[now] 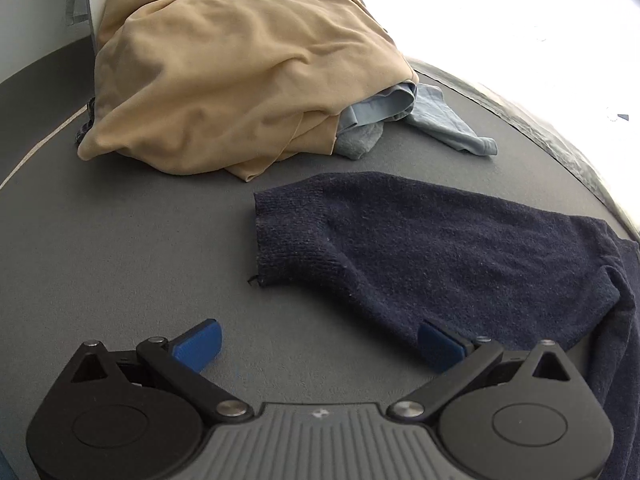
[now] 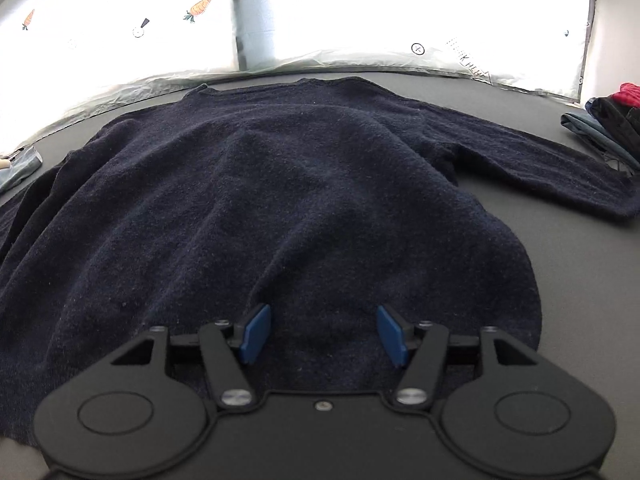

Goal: Fold clothes

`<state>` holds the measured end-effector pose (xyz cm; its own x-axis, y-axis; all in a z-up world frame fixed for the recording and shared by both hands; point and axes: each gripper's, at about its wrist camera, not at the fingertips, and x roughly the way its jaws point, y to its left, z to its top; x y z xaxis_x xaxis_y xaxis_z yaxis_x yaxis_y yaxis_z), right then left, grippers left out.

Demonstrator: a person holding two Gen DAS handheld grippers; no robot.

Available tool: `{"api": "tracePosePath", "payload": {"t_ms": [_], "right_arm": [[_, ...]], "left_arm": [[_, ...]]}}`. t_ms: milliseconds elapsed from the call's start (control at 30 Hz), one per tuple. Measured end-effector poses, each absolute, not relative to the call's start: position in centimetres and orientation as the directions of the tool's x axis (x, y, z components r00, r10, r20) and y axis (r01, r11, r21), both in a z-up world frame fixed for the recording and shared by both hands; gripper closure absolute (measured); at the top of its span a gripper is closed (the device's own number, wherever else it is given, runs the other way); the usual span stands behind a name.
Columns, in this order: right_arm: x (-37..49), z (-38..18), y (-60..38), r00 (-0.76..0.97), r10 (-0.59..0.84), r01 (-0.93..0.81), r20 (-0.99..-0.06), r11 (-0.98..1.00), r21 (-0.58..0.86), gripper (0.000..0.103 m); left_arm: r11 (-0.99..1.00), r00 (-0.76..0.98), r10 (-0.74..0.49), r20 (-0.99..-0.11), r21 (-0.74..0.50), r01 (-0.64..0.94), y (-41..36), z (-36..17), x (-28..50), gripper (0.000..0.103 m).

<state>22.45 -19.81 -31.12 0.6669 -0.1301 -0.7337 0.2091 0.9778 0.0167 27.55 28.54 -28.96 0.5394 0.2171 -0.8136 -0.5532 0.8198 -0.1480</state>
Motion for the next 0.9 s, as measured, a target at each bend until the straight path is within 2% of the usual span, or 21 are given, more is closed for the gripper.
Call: {"api": "tracePosePath", "payload": {"t_ms": [67, 133, 200, 233, 300, 533, 700, 800, 900], "right_arm": [[22.4, -31.1, -19.6, 0.658, -0.145, 0.224, -0.739, 0.975, 0.008, 0.041], [22.6, -31.1, -19.1, 0.648, -0.168, 0.234, -0.743, 0.972, -0.016, 0.039], [23.0, -31.1, -18.9, 0.64, -0.183, 0.249, -0.747, 0.968, -0.024, 0.036], [23.0, -31.1, -19.0, 0.636, -0.186, 0.259, -0.749, 0.966, -0.02, 0.034], [23.2, -31.1, -19.0, 0.631, -0.189, 0.271, -0.753, 0.963, -0.014, 0.034], [23.3, -31.1, -18.9, 0.616, -0.202, 0.277, -0.761, 0.96, -0.03, 0.033], [23.4, -30.9, -18.9, 0.611, -0.197, 0.274, -0.766, 0.961, -0.029, 0.033], [23.3, -30.2, -18.9, 0.607, -0.199, 0.263, -0.769, 0.964, -0.043, 0.031], [22.1, -29.1, -19.2, 0.637, -0.215, 0.276, -0.741, 0.96, -0.041, 0.03]], "left_arm": [[0.807, 0.546, 0.232, -0.805, -0.154, -0.57, 29.1, -29.2, 28.4, 0.003], [0.818, 0.565, 0.258, -0.784, -0.133, -0.559, 29.3, -29.2, 28.9, 0.018], [0.843, 0.568, 0.297, -0.768, -0.068, -0.533, 29.3, -29.2, 29.5, 0.054], [0.855, 0.577, 0.298, -0.761, -0.055, -0.515, 29.4, -29.2, 29.7, 0.058], [0.866, 0.596, 0.299, -0.745, -0.051, -0.498, 30.3, -29.1, 30.0, 0.074], [0.846, 0.589, 0.383, -0.712, 0.016, -0.532, 32.8, -28.3, 31.7, 0.077], [0.864, 0.597, 0.274, -0.754, -0.079, -0.498, 30.7, -28.0, 30.0, 0.065], [0.868, 0.599, 0.207, -0.774, -0.137, -0.477, 29.4, -27.8, 28.9, 0.049], [0.868, 0.6, 0.138, -0.788, -0.195, -0.456, 28.1, -27.6, 27.9, 0.043]]}}
